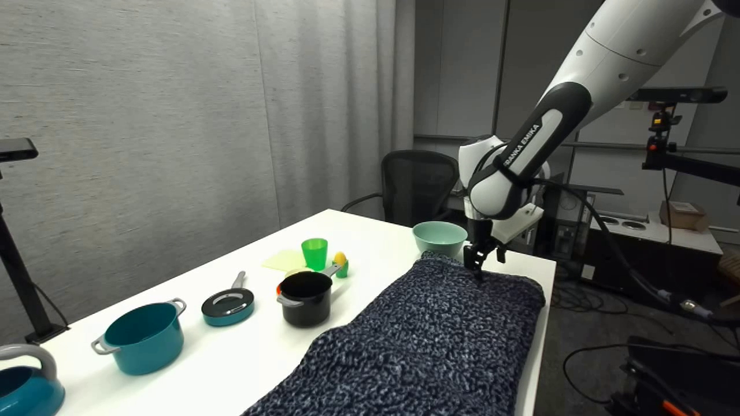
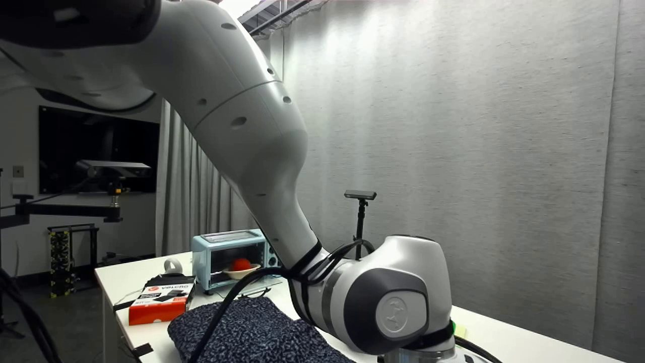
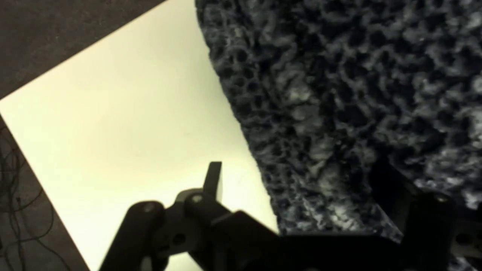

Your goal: Fold the fleece blanket in half

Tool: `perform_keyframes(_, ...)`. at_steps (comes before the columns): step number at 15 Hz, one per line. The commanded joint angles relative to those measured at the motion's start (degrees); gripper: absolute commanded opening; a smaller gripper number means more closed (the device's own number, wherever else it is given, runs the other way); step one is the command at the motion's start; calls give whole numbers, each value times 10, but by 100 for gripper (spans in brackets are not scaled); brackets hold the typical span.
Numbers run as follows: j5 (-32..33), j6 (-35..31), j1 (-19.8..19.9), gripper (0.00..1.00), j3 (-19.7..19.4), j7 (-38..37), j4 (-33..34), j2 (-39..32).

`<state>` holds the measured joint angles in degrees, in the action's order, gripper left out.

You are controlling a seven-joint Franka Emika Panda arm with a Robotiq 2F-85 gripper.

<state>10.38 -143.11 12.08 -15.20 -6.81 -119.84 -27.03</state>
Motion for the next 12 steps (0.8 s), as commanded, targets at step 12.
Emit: perform_keyframes(12, -57, -15, -33, 80, -6, -135, 35, -103)
